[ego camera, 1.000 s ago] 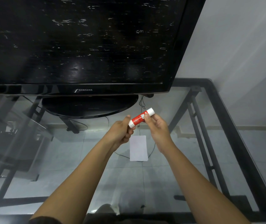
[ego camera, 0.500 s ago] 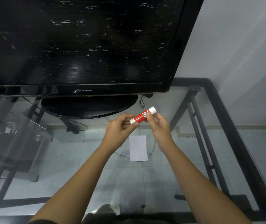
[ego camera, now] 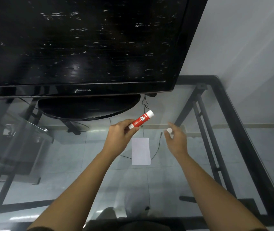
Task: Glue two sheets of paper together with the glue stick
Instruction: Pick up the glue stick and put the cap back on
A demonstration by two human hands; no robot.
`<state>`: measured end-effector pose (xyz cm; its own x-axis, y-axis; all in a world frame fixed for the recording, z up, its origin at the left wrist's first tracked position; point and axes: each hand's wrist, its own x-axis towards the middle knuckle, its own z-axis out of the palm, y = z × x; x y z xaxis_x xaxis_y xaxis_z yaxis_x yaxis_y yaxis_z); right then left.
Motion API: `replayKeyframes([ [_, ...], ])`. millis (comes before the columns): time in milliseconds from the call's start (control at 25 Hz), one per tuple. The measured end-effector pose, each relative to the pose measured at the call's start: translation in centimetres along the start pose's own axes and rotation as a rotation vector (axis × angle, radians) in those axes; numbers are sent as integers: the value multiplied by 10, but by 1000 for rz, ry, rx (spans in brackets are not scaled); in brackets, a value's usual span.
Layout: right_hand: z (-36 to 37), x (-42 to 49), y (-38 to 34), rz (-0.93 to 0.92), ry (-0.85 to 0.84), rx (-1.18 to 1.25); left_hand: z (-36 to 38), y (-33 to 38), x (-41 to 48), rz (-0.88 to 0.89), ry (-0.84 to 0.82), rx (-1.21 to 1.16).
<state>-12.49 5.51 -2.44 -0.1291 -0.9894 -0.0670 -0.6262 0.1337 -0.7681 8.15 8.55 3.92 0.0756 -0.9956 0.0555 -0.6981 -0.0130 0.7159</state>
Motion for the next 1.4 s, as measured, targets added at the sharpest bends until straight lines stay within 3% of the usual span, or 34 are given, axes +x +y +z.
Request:
replayKeyframes([
  [120,-2,16,24,-60,-94,-308,-3,-2,2,-5,2,-3],
  [360,11,36,34,-134,-226,-546,-12,-7,-1,36,4,-3],
  [440,10,38,28,-58,-167,-435,-13,-8,-1,31,7,-9],
  [600,6,32,-12,111,25,139,-6,-6,-1,10,-1,-15],
  [680,3,16,-35,200,-24,507,0,-3,-2,4,-19,-12],
  [800,-3,-8,-52,229,-90,738,7,2,-5,13,-31,-32],
  [1400,-15,-28,-62,46,-107,624,-1,3,-12,146,-48,-26],
])
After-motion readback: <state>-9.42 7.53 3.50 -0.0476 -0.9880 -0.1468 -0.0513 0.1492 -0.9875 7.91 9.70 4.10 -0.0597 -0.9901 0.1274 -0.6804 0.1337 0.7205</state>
